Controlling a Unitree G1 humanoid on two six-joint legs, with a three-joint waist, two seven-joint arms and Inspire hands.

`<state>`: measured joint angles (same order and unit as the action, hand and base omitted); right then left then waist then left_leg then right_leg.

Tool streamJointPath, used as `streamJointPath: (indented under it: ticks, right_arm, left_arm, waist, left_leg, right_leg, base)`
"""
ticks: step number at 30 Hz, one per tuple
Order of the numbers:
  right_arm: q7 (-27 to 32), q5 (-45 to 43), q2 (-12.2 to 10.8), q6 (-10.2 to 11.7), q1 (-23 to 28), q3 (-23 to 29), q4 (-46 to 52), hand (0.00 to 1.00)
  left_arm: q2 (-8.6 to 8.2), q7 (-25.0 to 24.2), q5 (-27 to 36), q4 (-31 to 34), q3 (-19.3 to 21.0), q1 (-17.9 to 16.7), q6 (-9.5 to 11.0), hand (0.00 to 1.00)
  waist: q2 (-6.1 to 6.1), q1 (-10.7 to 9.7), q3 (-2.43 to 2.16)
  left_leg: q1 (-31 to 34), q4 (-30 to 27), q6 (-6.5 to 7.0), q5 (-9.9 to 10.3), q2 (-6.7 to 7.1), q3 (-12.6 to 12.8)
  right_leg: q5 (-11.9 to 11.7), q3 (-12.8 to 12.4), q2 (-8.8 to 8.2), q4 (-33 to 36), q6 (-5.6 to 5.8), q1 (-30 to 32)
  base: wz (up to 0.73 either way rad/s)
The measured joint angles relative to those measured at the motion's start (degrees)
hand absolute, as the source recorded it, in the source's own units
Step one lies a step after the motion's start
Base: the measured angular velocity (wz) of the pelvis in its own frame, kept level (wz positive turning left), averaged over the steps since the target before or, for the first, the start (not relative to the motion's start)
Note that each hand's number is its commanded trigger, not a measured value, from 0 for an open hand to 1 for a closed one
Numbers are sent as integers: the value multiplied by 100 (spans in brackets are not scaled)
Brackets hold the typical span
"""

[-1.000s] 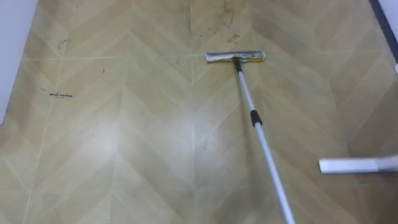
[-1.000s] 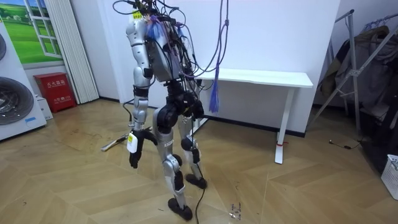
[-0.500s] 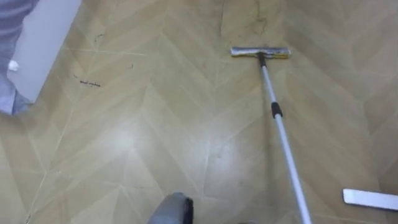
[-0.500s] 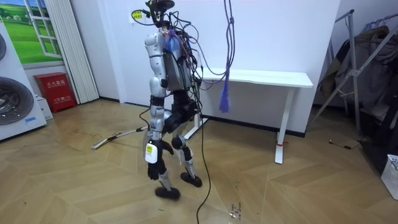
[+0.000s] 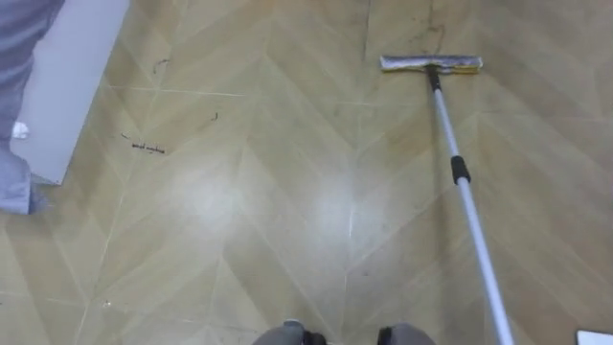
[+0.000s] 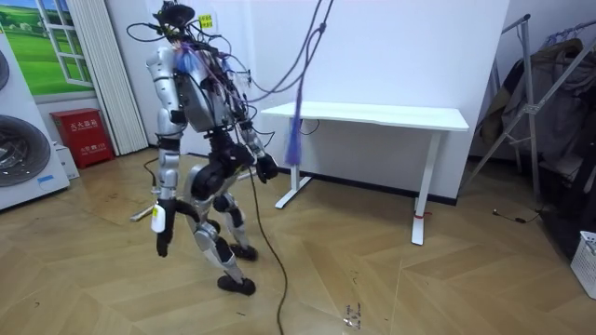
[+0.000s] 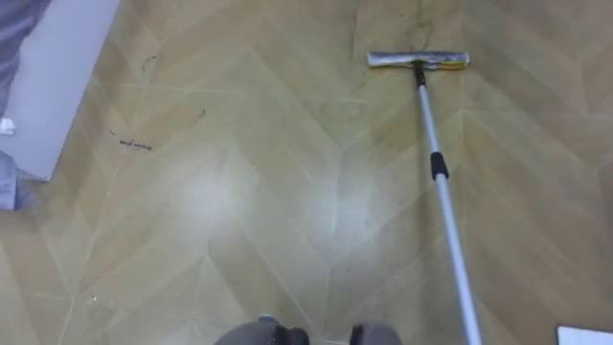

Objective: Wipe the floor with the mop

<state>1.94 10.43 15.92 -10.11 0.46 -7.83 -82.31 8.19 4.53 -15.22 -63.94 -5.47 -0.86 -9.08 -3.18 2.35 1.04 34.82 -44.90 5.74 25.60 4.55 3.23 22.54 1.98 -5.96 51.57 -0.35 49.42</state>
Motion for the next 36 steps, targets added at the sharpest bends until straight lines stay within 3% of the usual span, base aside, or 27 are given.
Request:
streamJointPath:
  ticks: [1,2,3,4,6,7,10,11,12,13,15,17,19,20,22,23,24,25,26,27,29,30,31,32,33,34,36]
  right_arm:
    - [-5,-20,-65,-10,101,25,4,100]
    - [-3,-89,-126,-61,191,48,38,100]
    - [-6,-145,-140,-94,245,74,67,100]
    - [6,-267,-145,-139,215,134,122,100]
    - [38,-425,-134,-226,-19,205,161,100]
    - [74,-526,-90,-259,-276,254,85,100]
    - [169,-570,82,-371,-1150,233,-2,100]
    - [183,-547,165,-350,-1525,196,34,100]
    - [186,-489,186,-344,-1686,155,63,100]
    - [186,-334,192,-318,-1963,106,126,100]
    - [121,-130,168,-223,-2213,104,230,100]
    - [32,70,170,-162,-2248,60,230,100]
    - [-43,233,150,-159,-1913,-38,224,100]
    - [-85,216,189,-157,-1590,-50,221,100]
    - [-84,51,311,-144,-1098,-64,146,100]
    - [-55,-8,351,-139,-748,-59,79,100]
    - [-49,-10,359,-139,-561,-57,38,100]
    - [-29,-5,333,-144,-192,-69,-1,100]
    - [-7,-1,267,-146,87,-69,0,100]
    - [-6,0,221,-147,192,-66,1,100]
    - [6,2,69,-146,428,-48,4,100]
    - [52,4,-62,-146,515,-47,4,100]
    - [68,-12,-200,-162,527,-44,7,100]
    - [67,-20,-253,-191,521,-26,6,100]
    - [46,-31,-320,-236,532,23,6,100]
    - [60,-99,-319,-284,489,64,23,100]
    - [111,-189,-292,-448,228,122,97,100]
  left_arm:
    - [-14,-7,3,-6,5,-40,-67,0]
    - [-46,-7,-3,-21,16,-112,-109,0]
    - [-55,-8,-3,-26,18,-157,-110,0]
    - [-63,-15,25,-47,17,-214,-111,0]
    - [-50,-8,142,-79,16,-191,-148,0]
    - [-49,-7,213,-76,18,-157,-155,0]
    - [-41,33,210,-74,-3,-105,-183,0]
    - [-33,38,212,-60,-37,-85,-183,0]
    - [-16,39,214,-32,-37,-78,-186,0]
    - [45,56,220,10,-35,-69,-187,0]
    - [86,103,221,7,-21,-112,-238,0]
    - [85,89,217,23,-23,-211,-309,0]
    - [80,-52,188,110,7,-422,-311,0]
    - [74,-164,170,98,32,-442,-304,0]
    - [2,-238,164,73,110,-387,-272,0]
    - [-9,-253,164,93,115,-353,-210,0]
    - [-11,-255,157,107,129,-345,-185,0]
    - [-11,-235,143,147,143,-343,-174,0]
    - [-13,-180,152,190,138,-317,-173,0]
    - [-18,-143,164,210,140,-304,-169,0]
    - [-58,-33,168,240,84,-293,-139,0]
    - [-69,17,200,233,14,-294,-138,0]
    - [-67,28,208,200,-15,-297,-147,0]
    - [-69,32,208,199,-23,-304,-156,0]
    - [-102,34,222,195,-39,-334,-185,0]
    - [-155,25,226,195,-45,-397,-190,0]
    - [-174,28,331,174,-35,-418,-255,0]
  waist:
    - [-34,-75,8]
    - [-81,-73,-29]
    - [-109,-47,-54]
    - [-179,-37,-58]
    - [-210,-57,-69]
    - [-215,-57,-65]
    - [-79,75,18]
    - [-29,164,51]
    - [35,204,91]
    - [171,302,178]
    - [267,464,166]
    - [350,533,155]
    - [393,550,113]
    - [411,529,62]
    - [408,450,41]
    - [372,356,18]
    - [335,304,-7]
    - [255,244,-60]
    - [173,215,-89]
    - [138,197,-82]
    - [-4,48,-76]
    - [-62,-33,-69]
    - [-59,-84,-69]
    - [-48,-82,-64]
    - [-40,-92,-49]
    - [-132,-60,-61]
    - [-130,-29,-51]
  left_leg:
    - [-236,85,-91,135,-35,-80]
    - [-453,118,-211,276,-127,-132]
    - [-530,112,-280,332,-184,-159]
    - [-659,78,-389,402,-288,-227]
    - [-693,-240,-483,351,-388,-285]
    - [-591,-691,-667,228,-483,-273]
    - [-220,-1836,-740,-417,-600,-263]
    - [87,-2040,-780,-420,-568,-244]
    - [273,-2042,-768,-404,-558,-198]
    - [638,-1858,-739,-386,-509,-139]
    - [1085,-1133,-724,-402,-455,-66]
    - [1257,-80,-711,-581,-303,-36]
    - [1175,711,-397,-1372,-242,11]
    - [1018,730,-216,-1565,-215,80]
    - [909,540,-16,-1379,-111,206]
    - [827,397,57,-1162,-4,210]
    - [778,314,81,-1039,36,184]
    - [647,207,108,-822,66,112]
    - [500,220,109,-682,65,70]
    - [410,260,105,-644,64,57]
    - [168,368,69,-559,34,-34]
    - [10,474,35,-533,5,-47]
    - [-142,591,-28,-481,0,-67]
    - [-213,620,-63,-412,-6,-68]
    - [-296,522,-142,-249,-33,-84]
    - [-337,351,-267,-104,-109,-145]
    - [-349,58,-316,-77,-123,-246]
  right_leg:
    - [-541,12,3,-579,-12,68]
    - [-944,137,22,-781,-75,-59]
    - [-985,219,57,-782,-114,-170]
    - [-961,382,143,-746,-306,-325]
    - [-665,470,237,-567,-433,-472]
    - [-438,533,272,-420,-497,-568]
    - [-19,506,377,-158,-640,-769]
    - [67,486,408,-137,-684,-789]
    - [102,463,410,-130,-701,-793]
    - [155,416,424,-152,-726,-839]
    - [203,425,470,-329,-727,-1020]
    - [324,463,481,-525,-681,-1360]
    - [539,510,499,-815,-591,-1975]
    - [669,473,483,-888,-493,-2191]
    - [745,295,367,-520,-374,-2233]
    - [618,275,247,46,-153,-2091]
    - [486,261,216,358,-19,-1987]
    - [182,146,227,972,90,-1765]
    - [158,3,255,1286,92,-1493]
    - [173,-24,257,1340,89,-1328]
    - [183,-50,218,1006,81,-875]
    - [121,-51,165,373,74,-647]
    - [-117,-108,136,-446,31,-517]
    - [-298,-176,140,-792,28,-451]
    - [-734,-139,122,-913,10,-463]
    - [-763,22,162,-860,-139,-565]
    - [-635,76,231,-685,-257,-670]
  base:
    - [10]
    - [0]
    - [-25]
    - [-25]
    - [-4]
    - [13]
    - [-2]
    - [-14]
    - [-12]
    - [-6]
    - [7]
    - [19]
    - [8]
    - [11]
    - [29]
    - [34]
    - [23]
    - [3]
    - [-8]
    - [-15]
    - [-13]
    - [-16]
    - [-19]
    - [-12]
    - [-12]
    - [-13]
    - [-3]
